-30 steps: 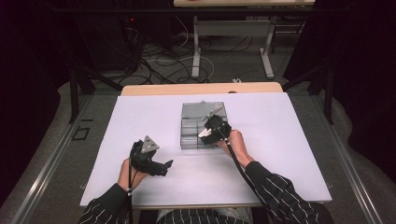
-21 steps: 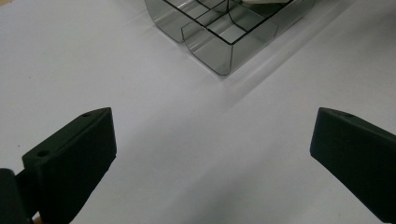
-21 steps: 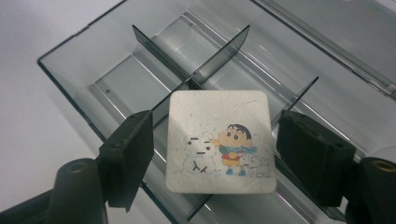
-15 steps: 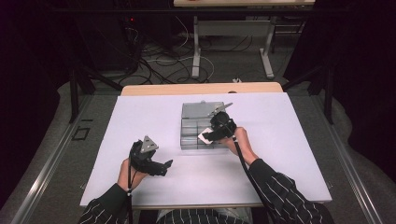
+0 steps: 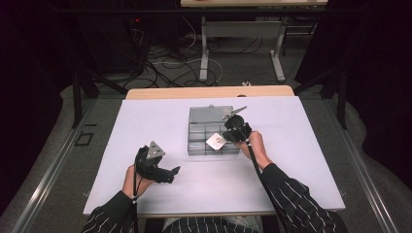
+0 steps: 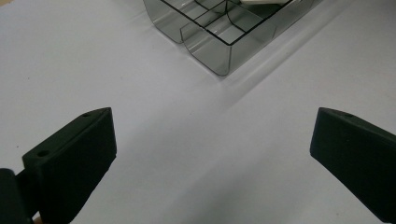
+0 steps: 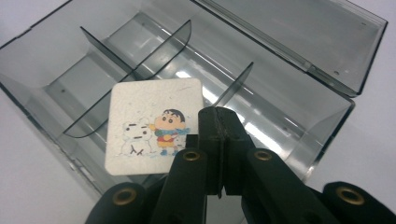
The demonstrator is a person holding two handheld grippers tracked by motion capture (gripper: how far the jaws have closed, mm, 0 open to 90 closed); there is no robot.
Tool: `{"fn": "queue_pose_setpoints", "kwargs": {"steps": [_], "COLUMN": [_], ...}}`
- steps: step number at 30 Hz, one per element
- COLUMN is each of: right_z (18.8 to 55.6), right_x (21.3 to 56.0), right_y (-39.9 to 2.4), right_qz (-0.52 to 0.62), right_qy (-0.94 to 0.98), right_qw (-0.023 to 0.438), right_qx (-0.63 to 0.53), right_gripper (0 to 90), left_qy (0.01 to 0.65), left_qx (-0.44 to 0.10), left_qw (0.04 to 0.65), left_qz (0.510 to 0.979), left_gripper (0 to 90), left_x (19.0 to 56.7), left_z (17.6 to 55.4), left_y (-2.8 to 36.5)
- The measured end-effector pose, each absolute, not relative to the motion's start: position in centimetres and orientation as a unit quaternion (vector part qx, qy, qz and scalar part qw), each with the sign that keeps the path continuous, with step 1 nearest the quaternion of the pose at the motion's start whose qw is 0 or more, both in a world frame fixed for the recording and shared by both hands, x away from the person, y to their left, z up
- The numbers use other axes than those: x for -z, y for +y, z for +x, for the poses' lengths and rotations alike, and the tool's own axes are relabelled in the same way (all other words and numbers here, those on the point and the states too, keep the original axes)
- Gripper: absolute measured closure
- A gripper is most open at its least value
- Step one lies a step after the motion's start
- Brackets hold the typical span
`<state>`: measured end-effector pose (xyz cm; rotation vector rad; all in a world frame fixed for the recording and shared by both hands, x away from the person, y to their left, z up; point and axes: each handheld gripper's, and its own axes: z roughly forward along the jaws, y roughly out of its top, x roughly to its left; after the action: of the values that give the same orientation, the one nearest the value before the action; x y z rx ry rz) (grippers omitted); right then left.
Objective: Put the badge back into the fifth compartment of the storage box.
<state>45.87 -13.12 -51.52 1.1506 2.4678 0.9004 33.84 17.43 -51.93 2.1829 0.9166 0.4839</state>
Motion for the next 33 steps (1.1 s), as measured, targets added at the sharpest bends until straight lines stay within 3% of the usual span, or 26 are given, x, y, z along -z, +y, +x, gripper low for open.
{"fn": "queue_pose_setpoints", "kwargs": {"steps": [16,21,29,33], "right_z": [45.2,44.6,44.3,44.7], "right_x": [51.1,50.2,51.1,51.9], "right_y": [-12.9,-12.8,-8.9,-8.3], "right_qz": [0.397,0.375,0.324,0.319], "right_qy": [0.87,0.861,0.883,0.89], "right_qw": [0.099,0.14,0.108,0.114], "right_qx": [-0.275,-0.312,-0.321,-0.305], "right_gripper": [90.0,90.0,88.9,90.0], "left_qy": [0.353,0.353,0.349,0.35], "left_qx": [-0.188,-0.189,-0.188,-0.187], "left_qw": [0.354,0.354,0.352,0.353], "left_qz": [0.845,0.845,0.848,0.847], "left_gripper": [0.5,0.5,0.5,0.5], "left_x": [51.9,51.9,52.0,52.1], "left_z": [33.8,33.8,33.8,33.9], "left_y": [17.4,17.4,17.0,17.0]}}
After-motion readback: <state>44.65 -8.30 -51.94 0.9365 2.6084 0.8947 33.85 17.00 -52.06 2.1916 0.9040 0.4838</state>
